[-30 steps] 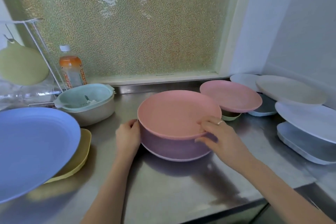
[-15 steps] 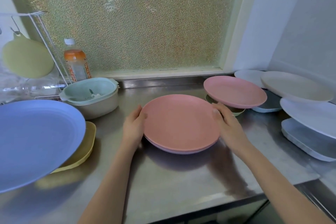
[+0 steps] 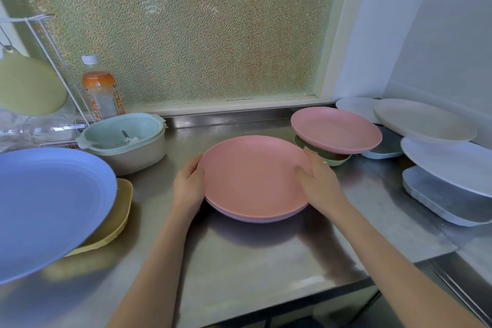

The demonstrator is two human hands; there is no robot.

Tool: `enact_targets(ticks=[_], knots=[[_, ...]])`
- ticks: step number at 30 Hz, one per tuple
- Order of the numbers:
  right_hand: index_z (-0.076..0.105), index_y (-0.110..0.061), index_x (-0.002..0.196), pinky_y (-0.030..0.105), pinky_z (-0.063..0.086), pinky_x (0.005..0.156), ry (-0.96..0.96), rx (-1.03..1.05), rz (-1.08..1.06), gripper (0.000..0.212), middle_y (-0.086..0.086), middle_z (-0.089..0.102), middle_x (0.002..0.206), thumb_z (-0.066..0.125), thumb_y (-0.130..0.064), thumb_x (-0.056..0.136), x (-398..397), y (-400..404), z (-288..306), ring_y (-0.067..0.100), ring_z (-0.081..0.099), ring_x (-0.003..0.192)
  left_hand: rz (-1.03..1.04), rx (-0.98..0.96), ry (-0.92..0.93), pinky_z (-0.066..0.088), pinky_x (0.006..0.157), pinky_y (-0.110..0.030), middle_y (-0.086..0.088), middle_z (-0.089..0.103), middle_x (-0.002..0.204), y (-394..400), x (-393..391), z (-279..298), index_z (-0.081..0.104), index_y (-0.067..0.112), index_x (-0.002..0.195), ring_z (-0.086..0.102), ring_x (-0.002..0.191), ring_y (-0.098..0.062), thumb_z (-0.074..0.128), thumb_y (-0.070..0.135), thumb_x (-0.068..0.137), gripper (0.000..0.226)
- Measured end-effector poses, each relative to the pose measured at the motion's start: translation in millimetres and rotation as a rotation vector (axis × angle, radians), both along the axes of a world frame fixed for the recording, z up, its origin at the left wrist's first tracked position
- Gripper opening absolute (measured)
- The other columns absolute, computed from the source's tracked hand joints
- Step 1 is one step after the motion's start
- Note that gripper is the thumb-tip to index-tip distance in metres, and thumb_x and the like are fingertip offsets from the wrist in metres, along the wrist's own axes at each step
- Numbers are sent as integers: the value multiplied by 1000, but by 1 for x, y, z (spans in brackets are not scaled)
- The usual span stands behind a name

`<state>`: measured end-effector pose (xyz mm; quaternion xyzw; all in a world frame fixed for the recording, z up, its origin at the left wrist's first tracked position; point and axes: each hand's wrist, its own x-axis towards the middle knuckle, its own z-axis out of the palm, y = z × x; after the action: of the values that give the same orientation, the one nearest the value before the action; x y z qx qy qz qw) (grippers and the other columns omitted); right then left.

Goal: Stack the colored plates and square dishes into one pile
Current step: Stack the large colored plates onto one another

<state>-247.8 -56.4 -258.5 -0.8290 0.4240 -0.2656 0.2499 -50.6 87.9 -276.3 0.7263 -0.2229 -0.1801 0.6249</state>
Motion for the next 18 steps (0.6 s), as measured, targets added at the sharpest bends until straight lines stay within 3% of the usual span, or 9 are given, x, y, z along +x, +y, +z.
enact_targets(ticks=[2,4,6,8,11,14,18], knots=[[44,-13,137,44,36,104,-25,-289,-67,49,10,50,140,52,-15,88,-3,-5,5,32,47,126,40,-30,31,48,84,-31,3,71,115,0,-2,0,70,24,113,61,110,-23,47,16,92,32],[51,-10,129,45,38,98,-42,-499,-140,44,12,55,133,53,-10,85,-5,-18,11,34,52,118,75,-27,51,49,93,-40,1,66,126,-1,-3,0,64,24,126,59,117,-31,50,23,94,35],[50,-9,130,48,33,102,69,-522,-203,44,13,54,135,51,-8,86,-7,-37,16,32,48,125,90,-17,55,40,104,-36,-4,54,143,-1,-3,0,51,14,140,52,129,-27,51,24,95,46],[54,-11,126,50,24,108,269,-480,-232,36,13,59,129,50,-11,90,-11,-54,15,29,44,129,90,-39,43,36,101,-27,-4,53,143,-2,-2,-1,52,10,139,50,129,-19,51,22,96,45],[66,-17,98,50,22,108,464,-507,-231,18,10,69,99,51,-13,91,-17,-66,10,29,53,108,84,-39,27,37,101,-29,-6,59,137,-2,-1,-2,58,9,133,53,127,-20,49,24,96,41],[68,-16,87,43,32,98,451,-564,-268,22,10,69,82,50,-5,89,-21,-69,5,31,56,89,90,-16,-4,39,97,-30,-9,61,135,-3,-1,-3,60,7,129,54,125,-25,47,29,96,42],[67,-12,88,36,36,79,354,-550,-242,23,14,69,81,47,-2,88,-24,-65,0,33,57,82,77,23,-13,43,102,-51,-22,59,132,-2,-3,-3,56,-2,125,55,121,-41,43,35,94,49]])
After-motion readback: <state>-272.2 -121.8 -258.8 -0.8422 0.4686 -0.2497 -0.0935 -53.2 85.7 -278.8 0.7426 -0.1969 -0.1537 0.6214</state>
